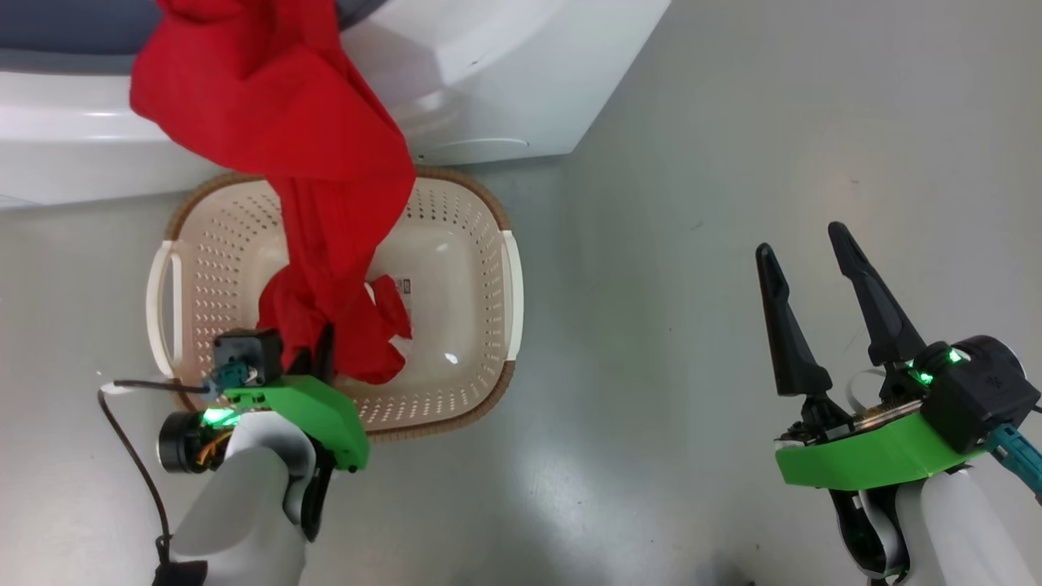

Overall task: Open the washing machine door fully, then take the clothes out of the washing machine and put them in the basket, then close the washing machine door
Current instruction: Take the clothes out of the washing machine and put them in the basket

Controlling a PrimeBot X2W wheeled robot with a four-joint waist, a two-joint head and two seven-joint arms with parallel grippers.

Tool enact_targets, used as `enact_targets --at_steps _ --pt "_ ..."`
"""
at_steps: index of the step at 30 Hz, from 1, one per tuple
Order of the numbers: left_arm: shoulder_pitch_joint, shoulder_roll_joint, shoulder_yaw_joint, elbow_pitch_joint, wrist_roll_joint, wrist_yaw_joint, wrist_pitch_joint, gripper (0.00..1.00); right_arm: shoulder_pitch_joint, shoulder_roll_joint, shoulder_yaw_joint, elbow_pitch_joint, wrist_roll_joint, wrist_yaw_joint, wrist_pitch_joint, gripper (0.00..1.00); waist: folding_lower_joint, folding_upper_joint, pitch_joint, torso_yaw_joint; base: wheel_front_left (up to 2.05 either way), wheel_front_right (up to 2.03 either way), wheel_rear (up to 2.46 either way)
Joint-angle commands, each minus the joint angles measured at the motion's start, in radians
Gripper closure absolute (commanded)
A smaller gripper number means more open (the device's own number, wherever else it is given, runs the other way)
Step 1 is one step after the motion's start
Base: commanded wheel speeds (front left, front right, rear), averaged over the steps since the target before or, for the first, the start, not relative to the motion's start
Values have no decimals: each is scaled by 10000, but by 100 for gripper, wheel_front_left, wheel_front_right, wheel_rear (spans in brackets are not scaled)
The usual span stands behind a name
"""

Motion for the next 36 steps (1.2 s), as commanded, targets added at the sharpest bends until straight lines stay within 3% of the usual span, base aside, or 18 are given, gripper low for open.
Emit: enact_targets --at_steps 1,15,16,18,20,21,36 --pt "66 195 212 -9 -42 28 -121 100 19 -70 288 -244 -58 62 -63 0 0 -1 139 -61 0 0 0" --pt "-275 194 432 280 25 156 -122 100 -173 -70 247 -289 -75 62 -63 0 0 -1 638 -70 0 0 0" --pt "-295 194 461 229 31 154 -122 81 -176 -70 249 -279 -72 62 -63 0 0 -1 636 -64 0 0 0" --pt "-316 193 516 150 71 186 -122 76 -183 -70 253 -264 -65 62 -63 0 0 -1 621 -53 0 0 0" --pt "-330 193 548 145 125 196 -122 52 -195 -70 247 -246 -55 62 -63 0 0 -1 589 -47 0 0 0" --pt "-341 194 559 126 164 212 -122 0 -200 -70 244 -236 -48 62 -63 0 0 -1 569 -44 0 0 0" --pt "257 365 1105 -1663 726 211 -122 0 -191 -70 269 -114 141 62 -63 0 0 -1 85 72 0 0 0"
